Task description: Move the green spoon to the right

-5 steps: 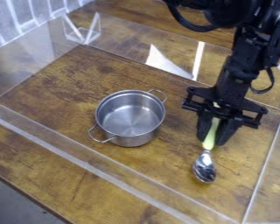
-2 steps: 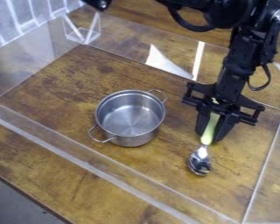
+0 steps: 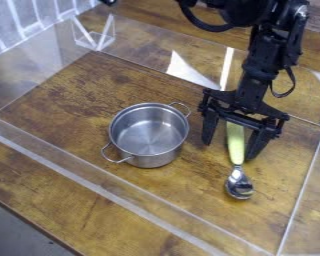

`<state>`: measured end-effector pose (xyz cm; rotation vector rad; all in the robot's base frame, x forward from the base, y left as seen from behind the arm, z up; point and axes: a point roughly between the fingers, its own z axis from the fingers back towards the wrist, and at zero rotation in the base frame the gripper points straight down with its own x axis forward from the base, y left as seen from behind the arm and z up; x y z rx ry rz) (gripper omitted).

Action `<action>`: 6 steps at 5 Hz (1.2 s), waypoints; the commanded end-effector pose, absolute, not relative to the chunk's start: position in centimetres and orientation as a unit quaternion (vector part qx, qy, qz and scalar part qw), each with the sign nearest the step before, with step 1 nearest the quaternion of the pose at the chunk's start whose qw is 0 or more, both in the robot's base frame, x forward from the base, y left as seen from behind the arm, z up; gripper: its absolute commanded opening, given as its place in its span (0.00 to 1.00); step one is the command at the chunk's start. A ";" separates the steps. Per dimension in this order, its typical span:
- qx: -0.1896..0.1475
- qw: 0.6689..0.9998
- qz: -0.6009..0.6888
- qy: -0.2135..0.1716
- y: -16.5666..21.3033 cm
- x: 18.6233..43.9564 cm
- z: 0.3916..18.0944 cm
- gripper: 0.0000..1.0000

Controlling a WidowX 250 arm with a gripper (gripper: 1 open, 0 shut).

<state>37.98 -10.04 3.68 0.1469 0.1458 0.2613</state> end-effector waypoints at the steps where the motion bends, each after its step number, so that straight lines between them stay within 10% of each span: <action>1: 0.047 0.985 0.163 0.011 -8.3 39.0 9.3 1.00; 4: 0.028 0.985 0.166 -0.037 -4.7 38.1 14.3 1.00; 6: 0.032 0.982 0.183 -0.046 -1.2 37.4 13.8 1.00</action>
